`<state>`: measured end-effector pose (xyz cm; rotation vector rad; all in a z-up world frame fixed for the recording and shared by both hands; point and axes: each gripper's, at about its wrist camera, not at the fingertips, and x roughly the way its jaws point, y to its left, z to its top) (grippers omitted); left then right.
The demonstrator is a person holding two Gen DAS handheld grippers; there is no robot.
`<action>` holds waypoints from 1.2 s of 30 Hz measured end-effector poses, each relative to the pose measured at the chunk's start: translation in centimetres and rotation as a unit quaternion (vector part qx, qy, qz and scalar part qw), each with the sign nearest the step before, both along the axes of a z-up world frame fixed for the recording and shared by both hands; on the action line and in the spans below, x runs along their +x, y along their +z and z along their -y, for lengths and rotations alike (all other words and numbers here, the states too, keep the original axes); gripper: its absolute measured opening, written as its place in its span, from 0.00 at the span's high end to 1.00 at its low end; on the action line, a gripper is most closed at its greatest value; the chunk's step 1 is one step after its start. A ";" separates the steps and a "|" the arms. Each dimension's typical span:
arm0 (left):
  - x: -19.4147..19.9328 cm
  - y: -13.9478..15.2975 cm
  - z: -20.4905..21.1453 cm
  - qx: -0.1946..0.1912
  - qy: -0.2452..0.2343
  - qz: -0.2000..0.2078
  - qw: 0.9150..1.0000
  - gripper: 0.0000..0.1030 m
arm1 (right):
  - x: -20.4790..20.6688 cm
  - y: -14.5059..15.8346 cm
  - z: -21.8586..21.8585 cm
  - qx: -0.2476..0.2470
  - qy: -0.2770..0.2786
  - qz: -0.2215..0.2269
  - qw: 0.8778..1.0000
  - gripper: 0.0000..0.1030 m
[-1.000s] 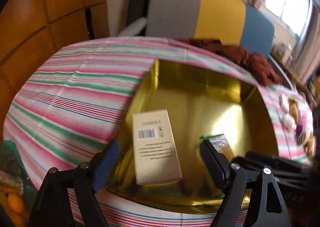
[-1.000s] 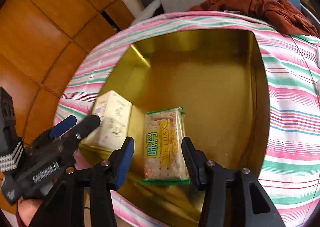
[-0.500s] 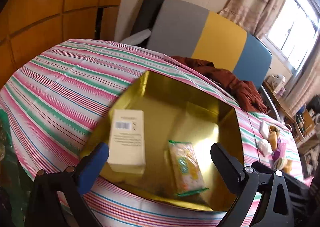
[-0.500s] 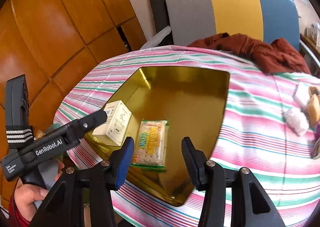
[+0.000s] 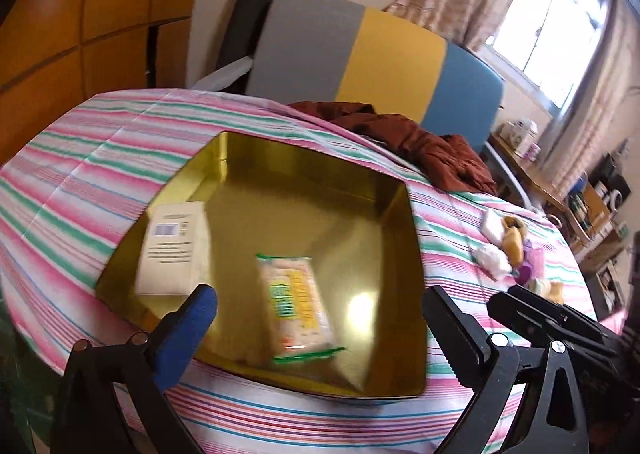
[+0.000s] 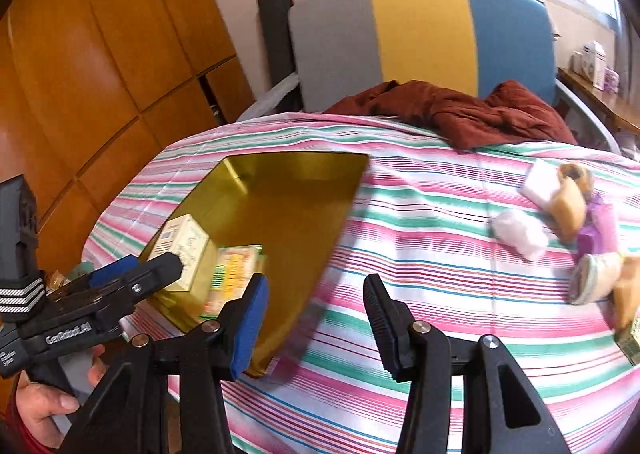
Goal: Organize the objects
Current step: 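Move the right tool to the small green box and grasp it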
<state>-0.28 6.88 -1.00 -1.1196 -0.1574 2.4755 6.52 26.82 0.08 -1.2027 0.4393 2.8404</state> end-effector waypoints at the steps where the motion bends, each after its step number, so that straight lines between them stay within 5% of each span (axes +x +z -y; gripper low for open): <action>1: 0.3 0.1 -0.5 0.000 -0.006 -0.001 1.000 0.00 | 0.3 0.0 -0.5 0.001 -0.004 0.001 1.000 0.51; 12: 3.9 0.1 -7.1 -0.001 -0.102 0.003 0.995 0.00 | 5.8 -2.2 -8.9 0.018 -0.083 0.023 0.996 0.50; 25: 8.3 -1.1 -14.3 -0.019 -0.201 0.023 0.979 0.00 | 12.8 -3.9 -25.4 0.065 -0.209 0.075 0.973 0.46; 27: 8.8 -1.3 -14.9 -0.023 -0.210 0.025 0.977 0.00 | 13.2 -4.2 -27.7 0.064 -0.201 0.081 0.974 0.38; 36: 9.1 -2.1 -16.0 -0.038 -0.212 0.039 0.976 0.00 | 14.3 -7.3 -32.2 0.002 -0.182 0.123 0.975 0.38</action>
